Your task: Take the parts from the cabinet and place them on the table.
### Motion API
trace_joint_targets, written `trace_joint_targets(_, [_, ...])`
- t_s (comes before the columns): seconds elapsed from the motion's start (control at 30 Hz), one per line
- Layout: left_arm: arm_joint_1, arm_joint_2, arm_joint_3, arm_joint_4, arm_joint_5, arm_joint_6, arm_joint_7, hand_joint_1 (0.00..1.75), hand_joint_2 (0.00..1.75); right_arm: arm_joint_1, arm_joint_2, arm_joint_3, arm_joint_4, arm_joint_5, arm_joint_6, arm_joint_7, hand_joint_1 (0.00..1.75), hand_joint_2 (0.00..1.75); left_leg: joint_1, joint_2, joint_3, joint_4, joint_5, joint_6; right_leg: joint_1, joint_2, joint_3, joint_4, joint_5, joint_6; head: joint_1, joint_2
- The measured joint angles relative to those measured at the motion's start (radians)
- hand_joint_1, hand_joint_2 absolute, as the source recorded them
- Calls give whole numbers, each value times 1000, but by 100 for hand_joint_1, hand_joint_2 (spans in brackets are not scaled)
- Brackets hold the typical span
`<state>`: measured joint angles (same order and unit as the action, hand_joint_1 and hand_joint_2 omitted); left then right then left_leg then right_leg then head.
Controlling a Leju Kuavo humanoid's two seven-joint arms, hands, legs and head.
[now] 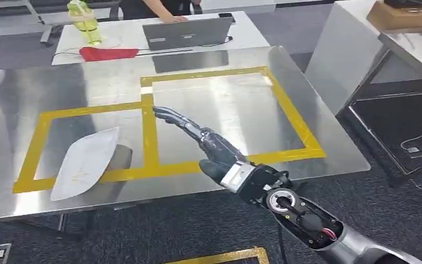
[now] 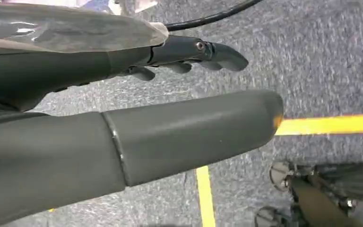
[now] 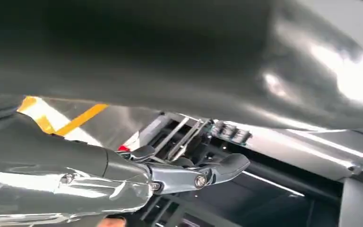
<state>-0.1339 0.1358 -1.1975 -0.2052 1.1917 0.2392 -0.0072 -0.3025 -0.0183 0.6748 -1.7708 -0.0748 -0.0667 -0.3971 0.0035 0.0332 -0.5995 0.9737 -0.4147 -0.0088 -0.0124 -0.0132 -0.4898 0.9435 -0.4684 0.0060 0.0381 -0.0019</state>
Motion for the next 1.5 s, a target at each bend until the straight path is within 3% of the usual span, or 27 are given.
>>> trace_joint_targets(0.1, [0, -1, 0, 0, 0, 0, 2, 0, 0, -1, 0, 1, 0, 0, 0, 0, 0, 0, 6, -25, -73, 208, -160, -13, -2, 13, -37, 0, 26, -12, -21, 0])
trace_joint_targets(0.17, [0, -1, 0, 0, 0, 0, 3, 0, 0, 0, 0, 2, 0, 0, 1, 0, 0, 0, 9, -26, -91, 306, -192, -18, -2, 26, -60, 2, 43, -8, -24, 0])
trace_joint_targets(0.2, [0, 0, 0, 0, 0, 0, 3, 0, 0, 0, 0, 2, 0, 0, 1, 0, 0, 0, 12, -26, -67, 287, -170, -19, -4, 33, -69, 3, 51, -5, -26, 0])
trace_joint_targets(0.27, [-1, 0, 0, 0, -1, 0, 3, 0, 0, -1, 0, 3, 0, 0, 1, 0, 0, 0, 16, -29, 44, 122, -96, -19, -8, 46, -85, 5, 65, 5, -26, 0])
trace_joint_targets(0.3, [-2, 0, 0, 0, -1, 0, 3, 0, 0, -1, 0, 3, 0, 0, 1, 0, 0, 0, 21, -45, 108, 24, -75, -20, -10, 52, -89, 8, 70, 11, -27, 0])
trace_joint_targets(0.33, [-4, -1, 0, 0, -1, 0, 3, 0, 0, -1, 0, 3, 0, 0, 1, 0, 0, 0, 22, -79, 148, -47, -94, -21, -5, 57, -98, 10, 75, 18, -30, 0])
trace_joint_targets(0.37, [-2, -1, 0, 0, -2, 0, 3, 0, 0, -2, 0, 3, 0, 0, 2, 1, 0, 0, 15, -80, 137, -34, -77, -5, -6, 61, -97, 6, 85, 26, -24, 0])
trace_joint_targets(0.47, [-4, -2, 0, 0, -5, 0, 5, 0, 0, -1, -1, 4, 0, 0, 2, 0, 0, 0, 11, -66, 124, -37, -69, 12, -6, 81, -107, 1, 107, 46, -21, 0])
trace_joint_targets(0.5, [-4, -3, 0, 0, -6, 0, 6, 0, 0, 0, -3, 4, 0, 0, 2, 0, 0, 0, 17, -53, 116, -40, -58, 25, -10, 66, -114, 12, 90, 47, -20, 0])
trace_joint_targets(0.53, [-4, -4, 0, 0, -8, 0, 6, 0, 0, -1, -3, 4, 0, 1, 2, 2, 0, 0, 13, -46, 104, -40, -50, 35, -10, 39, -135, 55, 33, 47, -13, 0])
trace_joint_targets(0.6, [-1, -5, 0, 0, -10, 0, 6, 0, 0, -1, -3, 4, 0, 4, 2, 8, 0, 0, 8, -29, 81, -40, -33, 44, -10, 22, -186, 216, -87, 54, -2, 0])
trace_joint_targets(0.63, [0, -5, 0, 0, -11, 0, 5, 0, 0, -1, -3, 4, 0, 4, 2, 11, 0, 0, 6, -21, 68, -39, -25, 45, -9, 21, -204, 293, -123, 56, 0, 0])
trace_joint_targets(0.67, [0, -5, 0, 0, -11, 0, 5, 0, 0, -1, -4, 4, 0, 4, 2, 12, 0, 0, 3, -13, 56, -38, -16, 45, -7, 21, -208, 341, -132, 57, 3, 0])
trace_joint_targets(0.73, [0, -6, 0, 0, -14, 0, 4, 0, 0, -1, -5, 4, 0, 5, 2, 18, 0, 0, -4, 1, 32, -36, 0, 45, -4, 20, -149, 303, -72, 52, 7, 0])
trace_joint_targets(0.8, [-1, -9, 0, 0, -16, 0, 4, 0, 0, -1, -6, 4, -1, 10, 1, 21, 0, 0, -8, 12, 19, -35, 12, 42, 5, 6, -22, 127, -13, 35, 10, 0])
trace_joint_targets(0.87, [-1, -15, 0, 0, -19, 0, 2, 0, 0, -3, -6, 5, -9, 17, 1, 23, 0, 0, -11, 23, 14, -32, 21, 34, 17, -30, 69, -26, -41, 18, 10, 0])
trace_joint_targets(0.97, [-2, -16, 0, 0, -26, -2, 0, 0, 0, -4, -8, 4, -11, 17, -3, 26, 0, 0, -5, 44, 15, -44, 42, 14, 23, -13, 54, -37, -26, -3, 5, 0])
trace_joint_targets(1.0, [-3, -15, 0, 0, -27, -2, 0, 0, 0, -4, -8, 4, -13, 17, -5, 27, 0, 0, -8, 40, 9, -42, 39, 8, 10, -8, 52, -52, -9, -10, 6, 0])
trace_joint_targets(1.07, [-1, -16, 0, 0, -29, -5, 0, 0, 0, -5, -8, 4, -17, 17, -8, 29, 0, 0, 1, -14, -22, 43, -43, -8, 7, 0, 38, -55, 5, -20, -7, 0])
trace_joint_targets(1.13, [0, -15, 0, 0, -29, -6, 0, 0, 0, 0, -10, 5, -17, 17, -8, 29, 0, 0, 9, -26, -85, 215, -136, -20, 7, 11, 23, -54, 17, -21, -20, 0])
trace_joint_targets(1.17, [1, -15, 0, 0, -29, -6, 0, 0, 0, 4, -10, 4, -17, 17, -8, 30, 0, 0, 12, -26, -105, 279, -155, -26, 6, 18, 14, -53, 23, -18, -22, 0])
trace_joint_targets(1.2, [2, -14, 0, 0, -29, -6, 0, 0, 0, 7, -10, 4, -17, 17, -8, 30, 0, 0, 15, -26, -100, 283, -146, -28, 4, 25, 7, -52, 27, -14, -25, 0])
trace_joint_targets(1.23, [1, -13, 0, 0, -29, -7, 0, 0, 0, 7, -10, 4, -17, 17, -8, 30, 0, 0, 18, -26, -68, 238, -115, -32, 0, 33, 6, -48, 30, -10, -26, 0])
trace_joint_targets(1.3, [0, -10, 0, 0, -29, -7, 0, 0, 0, 7, -11, 4, -17, 17, -8, 30, 0, 0, 26, -32, 42, 52, -32, -38, -8, 47, -2, -36, 30, -2, -27, 0])
trace_joint_targets(1.33, [1, -10, 0, 0, -29, -8, 0, 0, 0, 7, -11, 4, -17, 17, -8, 29, 0, 0, 33, -53, 80, -27, -25, -42, -8, 51, -9, -30, 27, 5, -31, 0])
trace_joint_targets(1.37, [1, -9, 0, 0, -29, -8, 0, 0, 0, 5, -11, 3, -18, 17, -9, 29, 0, 0, 27, -73, 92, -36, -32, -37, -6, 57, -24, -21, 28, 13, -38, 0])
trace_joint_targets(1.5, [-1, -10, 0, -1, -35, -11, 0, 0, 0, 8, -13, 2, -20, 17, -11, 29, 0, 0, 26, -56, 84, -34, -36, -5, -5, 77, -28, -15, 32, 34, -26, 0])
